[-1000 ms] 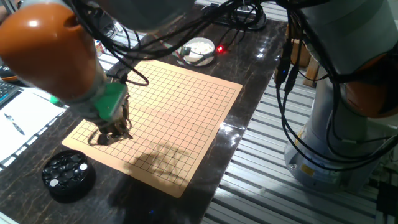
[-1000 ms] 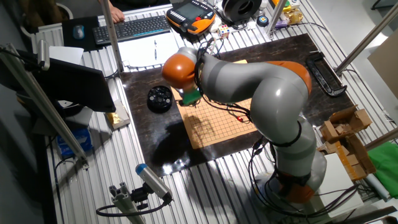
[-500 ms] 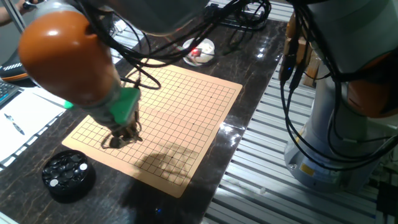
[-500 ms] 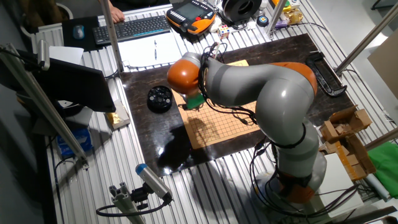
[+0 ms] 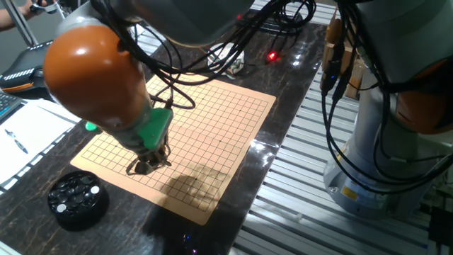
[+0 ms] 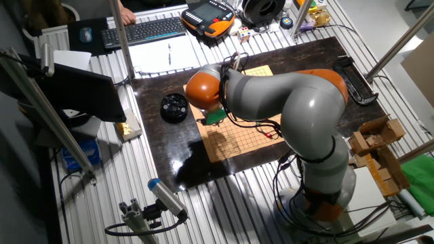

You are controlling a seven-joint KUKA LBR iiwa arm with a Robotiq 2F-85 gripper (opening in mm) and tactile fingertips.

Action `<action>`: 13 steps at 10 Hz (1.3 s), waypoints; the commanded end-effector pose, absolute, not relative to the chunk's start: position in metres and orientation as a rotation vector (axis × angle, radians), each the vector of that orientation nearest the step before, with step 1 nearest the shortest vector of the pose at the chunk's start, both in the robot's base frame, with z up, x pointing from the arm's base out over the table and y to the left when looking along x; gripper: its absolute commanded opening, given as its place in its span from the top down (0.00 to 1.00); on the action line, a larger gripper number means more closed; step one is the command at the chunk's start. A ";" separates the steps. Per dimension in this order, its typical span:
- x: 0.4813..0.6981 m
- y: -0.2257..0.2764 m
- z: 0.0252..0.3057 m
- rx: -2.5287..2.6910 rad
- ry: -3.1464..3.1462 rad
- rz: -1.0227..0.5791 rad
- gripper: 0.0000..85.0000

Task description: Play the first move as black on the 3-4 point in the upper right corner of the Go board

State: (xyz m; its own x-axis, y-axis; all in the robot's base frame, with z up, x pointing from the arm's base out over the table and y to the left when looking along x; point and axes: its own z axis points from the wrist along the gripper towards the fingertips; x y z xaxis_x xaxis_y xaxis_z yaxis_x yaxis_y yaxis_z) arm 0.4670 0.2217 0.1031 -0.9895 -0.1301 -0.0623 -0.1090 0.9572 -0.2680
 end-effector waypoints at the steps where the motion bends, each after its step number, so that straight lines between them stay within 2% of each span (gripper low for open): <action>1: 0.467 0.221 0.103 -0.184 3.031 -0.407 0.99; 9: 0.466 0.219 0.102 -0.097 3.026 -0.379 0.99; 11: 0.466 0.219 0.102 -0.051 3.076 -0.287 0.99; 13: 0.466 0.219 0.102 -0.006 3.092 -0.295 0.99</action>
State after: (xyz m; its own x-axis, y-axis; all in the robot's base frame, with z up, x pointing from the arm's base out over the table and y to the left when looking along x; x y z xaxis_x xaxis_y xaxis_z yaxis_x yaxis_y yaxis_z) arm 0.4663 0.2192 0.1017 -0.9995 -0.0052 -0.0323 0.0010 0.9820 -0.1889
